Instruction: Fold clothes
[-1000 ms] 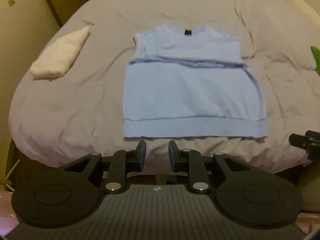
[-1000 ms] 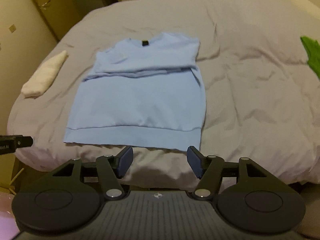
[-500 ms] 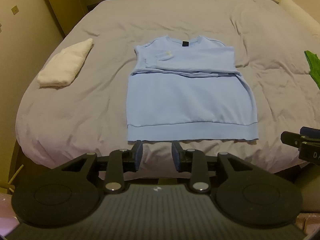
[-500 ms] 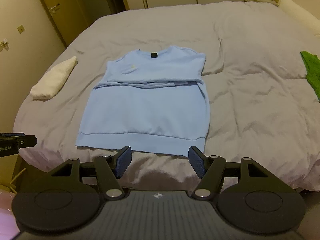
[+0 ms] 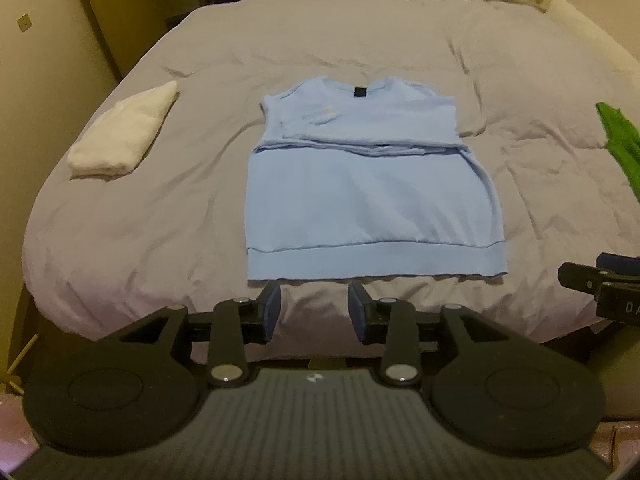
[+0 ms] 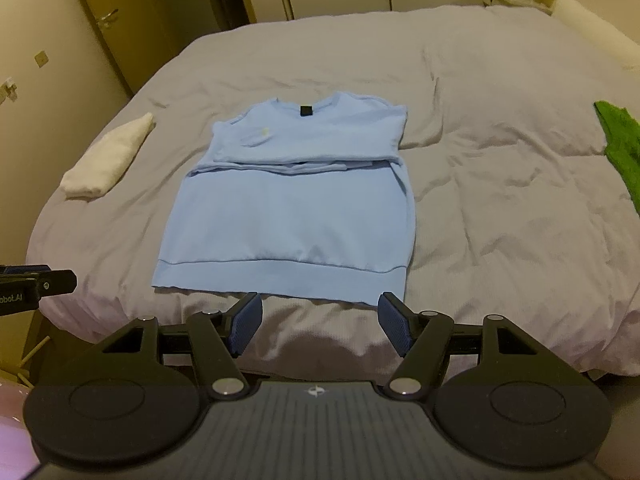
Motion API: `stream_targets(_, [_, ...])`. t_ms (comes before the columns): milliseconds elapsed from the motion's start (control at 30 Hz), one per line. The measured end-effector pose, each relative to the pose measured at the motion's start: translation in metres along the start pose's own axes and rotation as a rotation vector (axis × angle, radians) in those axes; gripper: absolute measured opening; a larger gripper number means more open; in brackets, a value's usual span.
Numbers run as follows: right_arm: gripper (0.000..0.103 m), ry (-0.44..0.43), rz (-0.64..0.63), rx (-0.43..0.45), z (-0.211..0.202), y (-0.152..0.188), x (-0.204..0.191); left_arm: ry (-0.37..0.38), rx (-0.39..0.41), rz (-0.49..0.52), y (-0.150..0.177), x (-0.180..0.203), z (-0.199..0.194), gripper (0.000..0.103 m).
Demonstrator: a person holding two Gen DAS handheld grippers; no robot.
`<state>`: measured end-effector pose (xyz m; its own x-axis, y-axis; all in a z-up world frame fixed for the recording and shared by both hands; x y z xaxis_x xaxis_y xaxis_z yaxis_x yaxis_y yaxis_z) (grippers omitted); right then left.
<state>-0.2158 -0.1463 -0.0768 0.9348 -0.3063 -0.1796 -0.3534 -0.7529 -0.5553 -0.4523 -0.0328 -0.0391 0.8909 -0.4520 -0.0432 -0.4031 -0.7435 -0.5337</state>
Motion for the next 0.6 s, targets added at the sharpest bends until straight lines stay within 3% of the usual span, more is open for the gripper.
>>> stream_targets(400, [0.067, 0.004, 0.012, 0.034, 0.028, 0.024, 0.02, -0.023, -0.051, -0.01, 0.028, -0.043, 0.062, 0.033])
stream_targets(500, [0.067, 0.015, 0.014, 0.072, 0.044, 0.023, 0.024, -0.01, -0.018, 0.046, 0.025, -0.05, 0.086, 0.033])
stream_targets(600, [0.067, 0.032, -0.004, 0.13, 0.071, 0.022, 0.03, -0.045, -0.001, 0.169, 0.028, -0.056, 0.131, 0.033])
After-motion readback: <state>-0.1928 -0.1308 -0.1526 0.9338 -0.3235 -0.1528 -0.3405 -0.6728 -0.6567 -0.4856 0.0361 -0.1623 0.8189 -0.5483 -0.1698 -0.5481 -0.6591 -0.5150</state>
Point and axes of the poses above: each gripper's, at about its wrist camera, not at the fingertips, and z roughly the way its jaws point, x to its right, y to its underside, the point moved 2 cm from there along z, roughly the way its jaws point, and after that the axes turned 2 degrees about -z, right-handed, at the moved point
